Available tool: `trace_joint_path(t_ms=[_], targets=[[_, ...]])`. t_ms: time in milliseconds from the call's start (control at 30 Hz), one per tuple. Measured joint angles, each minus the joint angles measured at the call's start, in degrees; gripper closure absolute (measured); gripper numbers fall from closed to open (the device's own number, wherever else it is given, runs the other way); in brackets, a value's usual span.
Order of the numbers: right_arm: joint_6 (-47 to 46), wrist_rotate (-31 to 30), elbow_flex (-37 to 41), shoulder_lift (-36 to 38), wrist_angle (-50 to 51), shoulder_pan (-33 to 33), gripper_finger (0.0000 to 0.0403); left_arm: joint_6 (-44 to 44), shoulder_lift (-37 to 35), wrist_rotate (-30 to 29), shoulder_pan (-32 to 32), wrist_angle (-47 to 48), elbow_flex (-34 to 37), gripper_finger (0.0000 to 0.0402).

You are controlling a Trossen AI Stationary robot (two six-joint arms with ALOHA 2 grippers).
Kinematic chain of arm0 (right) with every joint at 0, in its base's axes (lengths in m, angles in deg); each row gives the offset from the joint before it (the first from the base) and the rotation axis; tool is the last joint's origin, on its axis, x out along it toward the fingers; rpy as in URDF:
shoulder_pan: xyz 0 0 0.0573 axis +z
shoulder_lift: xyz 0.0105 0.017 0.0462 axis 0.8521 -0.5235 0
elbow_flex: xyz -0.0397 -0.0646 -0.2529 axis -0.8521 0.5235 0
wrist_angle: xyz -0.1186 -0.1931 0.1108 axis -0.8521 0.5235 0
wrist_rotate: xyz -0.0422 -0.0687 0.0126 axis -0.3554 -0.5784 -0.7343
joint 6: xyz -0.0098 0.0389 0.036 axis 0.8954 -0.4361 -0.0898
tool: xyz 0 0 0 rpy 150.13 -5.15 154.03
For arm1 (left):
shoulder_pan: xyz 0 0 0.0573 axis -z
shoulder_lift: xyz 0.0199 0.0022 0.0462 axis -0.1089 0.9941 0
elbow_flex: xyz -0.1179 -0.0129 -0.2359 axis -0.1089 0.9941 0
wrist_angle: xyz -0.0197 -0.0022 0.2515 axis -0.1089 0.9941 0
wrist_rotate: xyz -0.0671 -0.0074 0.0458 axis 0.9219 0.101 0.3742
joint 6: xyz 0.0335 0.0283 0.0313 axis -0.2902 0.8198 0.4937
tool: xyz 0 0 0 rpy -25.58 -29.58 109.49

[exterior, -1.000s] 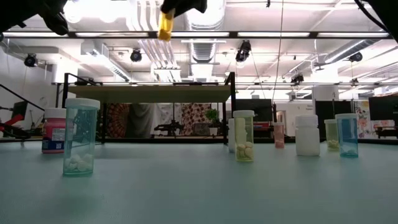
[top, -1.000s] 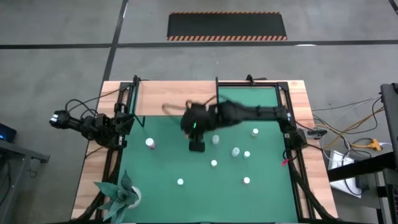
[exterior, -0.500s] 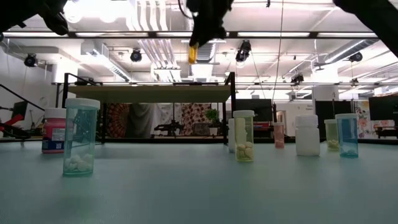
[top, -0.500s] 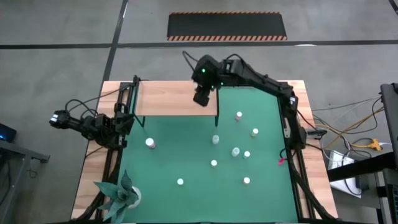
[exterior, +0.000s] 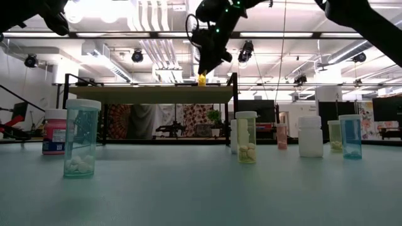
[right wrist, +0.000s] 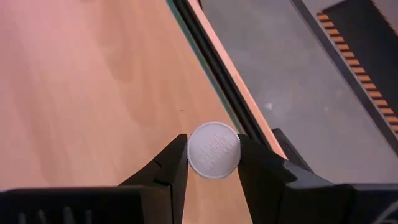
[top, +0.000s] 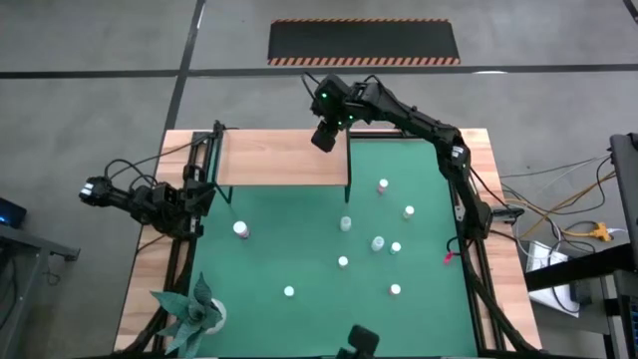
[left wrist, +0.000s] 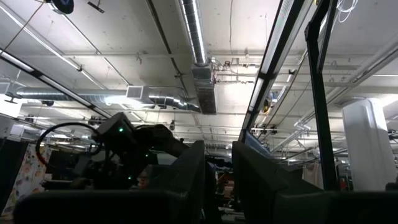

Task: Pick and place medicine bottles onto shelf by color
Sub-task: Put the orange pill bottle on the shelf

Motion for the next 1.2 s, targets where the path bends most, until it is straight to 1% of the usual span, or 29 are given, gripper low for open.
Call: trace_joint_path(t_ms=[200,433,600,733,900,1033,1100,1200], targets=[[0.37,0.0,0.02,-1.95,-0.2,-0.27,0.0291,0.0,0.0,0.0,0.0,0.01,0.0,0.0336],[0.7,0.1,0.02,-2.43,0.38,-0.11,0.0291,0.0,0.0,0.0,0.0,-0.01,0.0,0.0336],[0.13,4.48,0.02,-1.95,1.98,0.51,0.0291,0.0,0.0,0.0,0.0,0.0,0.0,0.0336],[0.13,5.4,0.02,-1.77,4.34,1.87,0.0291,0.0,0.0,0.0,0.0,-0.01,0.0,0.0336],[-0.19,5.23,0.0,-1.71,4.83,3.69,0.0291,0.0,0.0,0.0,0.0,-0.01,0.0,0.0336],[-0.79,2.92,0.0,-1.71,4.9,4.49,0.029,0.0,0.0,0.0,0.0,-0.01,0.0,0.0336],[-0.79,2.56,0.0,-1.71,4.92,4.73,0.0283,0.0,0.0,-0.01,0.0,-0.01,0.0,0.0336],[-1.34,2.54,0.0,-1.72,5.36,4.91,0.0261,0.0,0.0,0.0,0.0,-0.01,0.0,0.0336]])
